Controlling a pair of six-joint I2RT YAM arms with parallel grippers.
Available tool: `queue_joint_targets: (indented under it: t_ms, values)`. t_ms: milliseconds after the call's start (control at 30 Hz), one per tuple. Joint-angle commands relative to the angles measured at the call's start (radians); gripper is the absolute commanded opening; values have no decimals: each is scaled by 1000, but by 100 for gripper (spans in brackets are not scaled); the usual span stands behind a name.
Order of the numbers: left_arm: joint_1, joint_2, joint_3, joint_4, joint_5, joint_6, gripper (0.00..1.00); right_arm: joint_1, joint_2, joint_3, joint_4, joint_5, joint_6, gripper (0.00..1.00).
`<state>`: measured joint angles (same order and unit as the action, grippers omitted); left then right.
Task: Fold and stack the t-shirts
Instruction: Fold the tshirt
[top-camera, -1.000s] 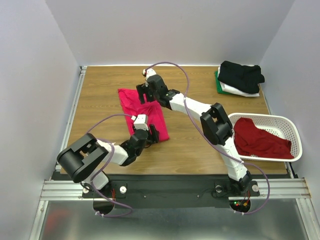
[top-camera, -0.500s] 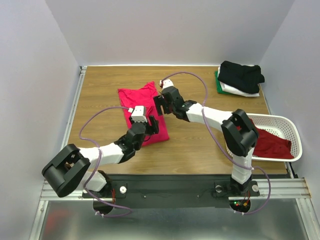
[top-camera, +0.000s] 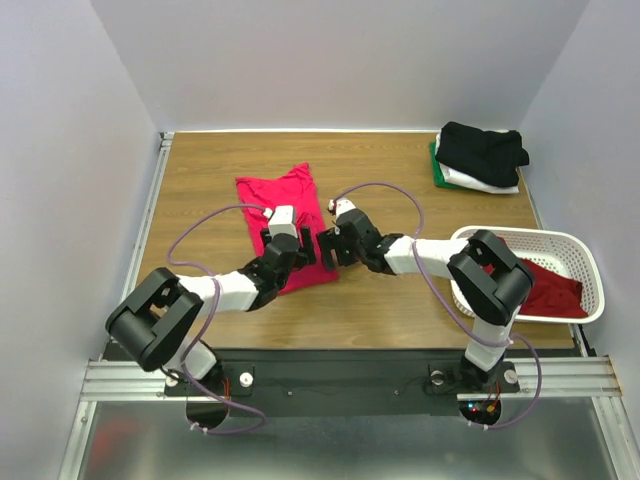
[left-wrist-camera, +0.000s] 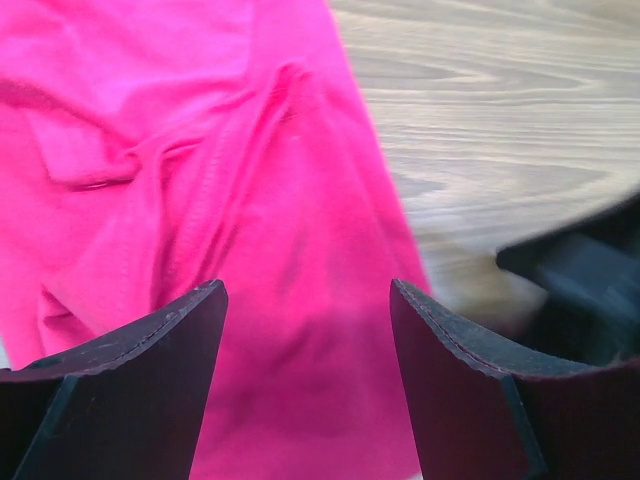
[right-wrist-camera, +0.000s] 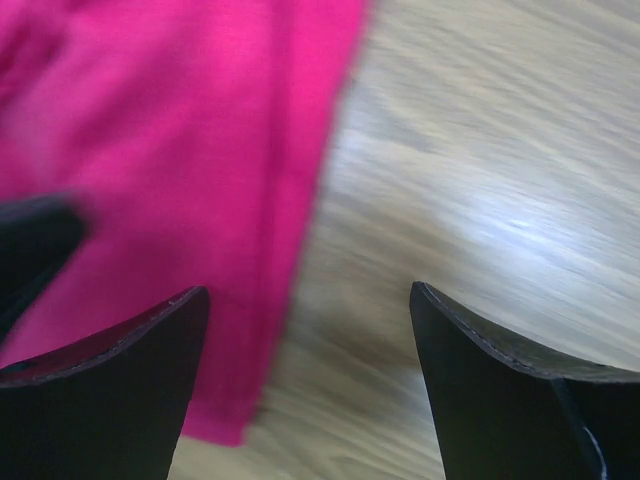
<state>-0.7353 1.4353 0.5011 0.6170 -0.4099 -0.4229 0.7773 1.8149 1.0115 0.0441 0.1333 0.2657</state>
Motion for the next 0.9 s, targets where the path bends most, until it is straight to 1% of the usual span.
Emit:
queue_joint_targets:
  t_ms: [0, 333, 600, 700, 867]
  values:
    - [42, 30, 57, -13, 11, -8, 78, 20, -45, -14, 119, -67, 20, 87]
    - [102, 155, 116, -26, 43, -11, 78, 33, -14, -27, 126, -58, 15, 87]
    - [154, 132, 136, -39, 10, 25, 78, 33, 11, -44, 125, -29, 12, 87]
    - [188, 151, 157, -46, 8, 42, 78, 33, 24, -40, 125, -35, 9, 87]
    - [208, 194, 204, -54, -36, 67, 78, 33, 60, -25, 123, -46, 4, 87]
